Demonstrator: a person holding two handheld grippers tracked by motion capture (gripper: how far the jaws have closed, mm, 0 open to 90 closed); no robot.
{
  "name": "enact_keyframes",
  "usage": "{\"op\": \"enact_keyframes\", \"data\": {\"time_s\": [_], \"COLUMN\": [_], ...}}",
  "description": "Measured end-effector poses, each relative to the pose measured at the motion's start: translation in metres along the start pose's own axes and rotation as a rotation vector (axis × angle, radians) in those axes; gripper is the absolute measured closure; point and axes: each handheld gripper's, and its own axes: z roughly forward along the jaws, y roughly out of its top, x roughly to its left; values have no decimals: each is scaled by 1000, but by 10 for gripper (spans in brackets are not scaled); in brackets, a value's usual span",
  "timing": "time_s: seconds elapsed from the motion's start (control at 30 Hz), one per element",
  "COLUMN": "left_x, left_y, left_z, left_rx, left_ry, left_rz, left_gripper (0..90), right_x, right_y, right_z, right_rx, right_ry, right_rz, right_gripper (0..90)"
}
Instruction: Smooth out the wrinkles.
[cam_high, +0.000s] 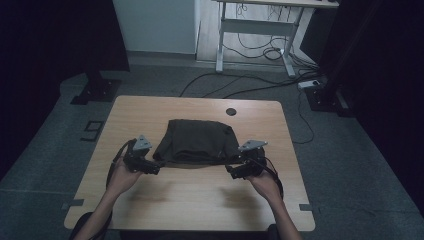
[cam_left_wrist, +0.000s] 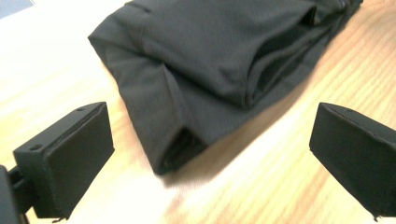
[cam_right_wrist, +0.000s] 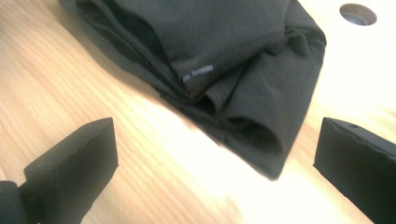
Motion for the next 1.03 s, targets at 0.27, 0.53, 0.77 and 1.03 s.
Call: {"op": "enact_keyframes", "data": {"time_s": [0.27, 0.53, 0.77, 1.03], "left_x": [1, -4, -11, -11], "left_y": [-30, -57, -63, -62], "left_z": [0, 18, 27, 27], "left_rx": [21, 98, 132, 137], "left_ry": [-5, -32, -34, -39], "left_rz": [-39, -39, -33, -46], "left_gripper": [0, 0, 0, 0], "right_x": [-2, -11, -17, -20], "right_y": [-26, -65, -89, -95], "right_z": [-6, 3, 17, 20], "right_rx": [3, 31, 47, 28], "right_ry": [-23, -60, -120, -103], "right_rz": [37, 100, 133, 146], "right_gripper": [0, 0, 0, 0]}}
